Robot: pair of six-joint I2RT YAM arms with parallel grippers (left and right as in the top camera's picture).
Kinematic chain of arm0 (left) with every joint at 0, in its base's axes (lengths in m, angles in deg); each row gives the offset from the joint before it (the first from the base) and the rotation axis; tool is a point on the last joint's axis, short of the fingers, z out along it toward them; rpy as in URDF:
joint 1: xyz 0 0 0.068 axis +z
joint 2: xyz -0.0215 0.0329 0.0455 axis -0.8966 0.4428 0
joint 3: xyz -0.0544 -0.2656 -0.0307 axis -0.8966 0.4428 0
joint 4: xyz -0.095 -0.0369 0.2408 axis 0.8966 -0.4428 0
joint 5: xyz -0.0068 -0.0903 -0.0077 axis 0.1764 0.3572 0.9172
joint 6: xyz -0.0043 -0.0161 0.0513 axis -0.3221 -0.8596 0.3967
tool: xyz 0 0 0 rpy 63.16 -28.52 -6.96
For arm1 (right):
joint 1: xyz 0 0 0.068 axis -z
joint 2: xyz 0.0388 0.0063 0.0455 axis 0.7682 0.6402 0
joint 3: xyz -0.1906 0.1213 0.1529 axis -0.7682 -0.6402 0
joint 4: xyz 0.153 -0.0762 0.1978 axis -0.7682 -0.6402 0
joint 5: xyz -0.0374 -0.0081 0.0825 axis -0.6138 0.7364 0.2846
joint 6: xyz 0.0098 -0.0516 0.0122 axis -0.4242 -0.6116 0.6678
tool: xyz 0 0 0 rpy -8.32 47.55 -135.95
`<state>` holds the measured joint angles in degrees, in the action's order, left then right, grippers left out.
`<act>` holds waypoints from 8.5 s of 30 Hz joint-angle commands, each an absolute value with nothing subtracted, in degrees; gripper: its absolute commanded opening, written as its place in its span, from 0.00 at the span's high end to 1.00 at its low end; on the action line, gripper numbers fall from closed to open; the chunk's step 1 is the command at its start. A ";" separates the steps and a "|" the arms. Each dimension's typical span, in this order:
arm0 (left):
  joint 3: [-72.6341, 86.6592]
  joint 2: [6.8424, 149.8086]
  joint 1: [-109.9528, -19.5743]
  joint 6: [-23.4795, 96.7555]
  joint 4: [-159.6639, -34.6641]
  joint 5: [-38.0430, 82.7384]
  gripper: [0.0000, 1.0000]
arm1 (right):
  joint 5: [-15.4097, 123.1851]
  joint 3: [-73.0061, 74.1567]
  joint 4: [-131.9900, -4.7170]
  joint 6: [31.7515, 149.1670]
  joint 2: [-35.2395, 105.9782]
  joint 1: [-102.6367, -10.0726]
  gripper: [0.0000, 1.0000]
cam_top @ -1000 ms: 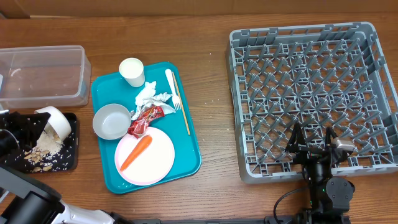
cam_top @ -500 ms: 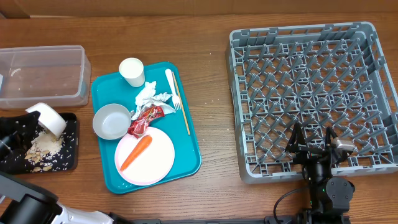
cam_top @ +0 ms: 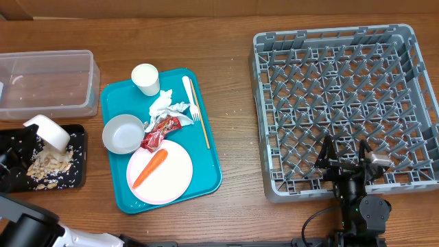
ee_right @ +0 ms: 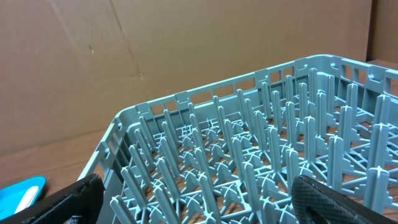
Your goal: Sort waste into correct bins and load items into the dishwasher rack
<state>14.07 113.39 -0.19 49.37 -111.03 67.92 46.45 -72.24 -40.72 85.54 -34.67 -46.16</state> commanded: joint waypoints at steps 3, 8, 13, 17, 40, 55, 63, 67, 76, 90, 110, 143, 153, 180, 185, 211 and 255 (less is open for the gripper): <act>14.42 117.02 0.12 48.65 -111.03 76.49 0.96 | 45.88 -72.83 -40.41 85.48 -35.22 -46.44 0.00; 14.40 117.59 0.27 48.65 -110.18 81.19 0.96 | 45.88 -72.83 -40.41 85.48 -35.22 -46.44 0.00; 14.42 117.59 0.64 48.60 -109.44 81.10 0.96 | 45.90 -72.83 -40.41 85.48 -35.22 -46.44 0.00; 14.42 117.59 0.86 47.82 -113.15 81.54 0.96 | 45.88 -72.83 -40.41 85.48 -35.22 -46.44 0.00; 14.40 117.50 2.00 59.64 -120.98 74.96 0.96 | 45.90 -72.83 -40.41 85.48 -35.22 -46.44 0.00; 13.74 114.88 1.93 58.09 -118.38 78.41 0.96 | 45.90 -72.83 -40.41 85.48 -35.22 -46.44 0.00; 13.74 114.75 1.98 64.82 -123.60 78.17 0.96 | 45.88 -72.83 -40.41 85.48 -35.22 -46.44 0.00; 13.74 113.72 1.98 65.61 -123.82 76.77 0.96 | 45.88 -72.83 -40.41 85.48 -35.22 -46.44 0.00; 13.74 103.95 1.93 62.86 -122.86 68.95 0.96 | 45.88 -72.83 -40.41 85.48 -35.22 -46.44 0.00; 13.74 86.45 -10.70 57.30 -121.13 51.99 0.96 | 45.90 -72.83 -40.41 85.48 -35.22 -46.44 0.00; 13.77 91.58 -51.25 44.52 -106.51 -3.07 0.96 | 45.88 -72.83 -40.41 85.48 -35.22 -46.44 0.00; 13.70 107.87 -59.40 47.40 -97.20 -10.57 0.96 | 45.88 -72.83 -40.41 85.48 -35.22 -46.44 0.00; 11.47 107.71 -59.64 47.38 -98.64 -10.28 0.96 | 45.88 -72.83 -40.41 85.48 -35.22 -46.44 0.00; 9.02 112.30 -59.79 47.64 -99.36 -8.67 0.92 | 45.90 -72.83 -40.41 85.48 -35.22 -46.44 0.00; 8.37 112.08 -59.79 47.91 -100.39 -8.67 0.69 | 45.90 -72.83 -40.41 85.48 -35.22 -46.44 0.00; -16.18 111.93 -60.01 45.70 -147.36 4.05 0.34 | 45.88 -72.83 -40.41 85.48 -35.22 -46.44 0.00; 4.91 111.43 -59.29 40.10 -138.57 -1.67 0.96 | 45.90 -72.83 -40.41 85.48 -35.22 -46.44 0.00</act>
<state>8.89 112.04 -59.55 40.85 -137.41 -3.31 46.42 -72.24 -40.74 85.56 -34.67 -46.16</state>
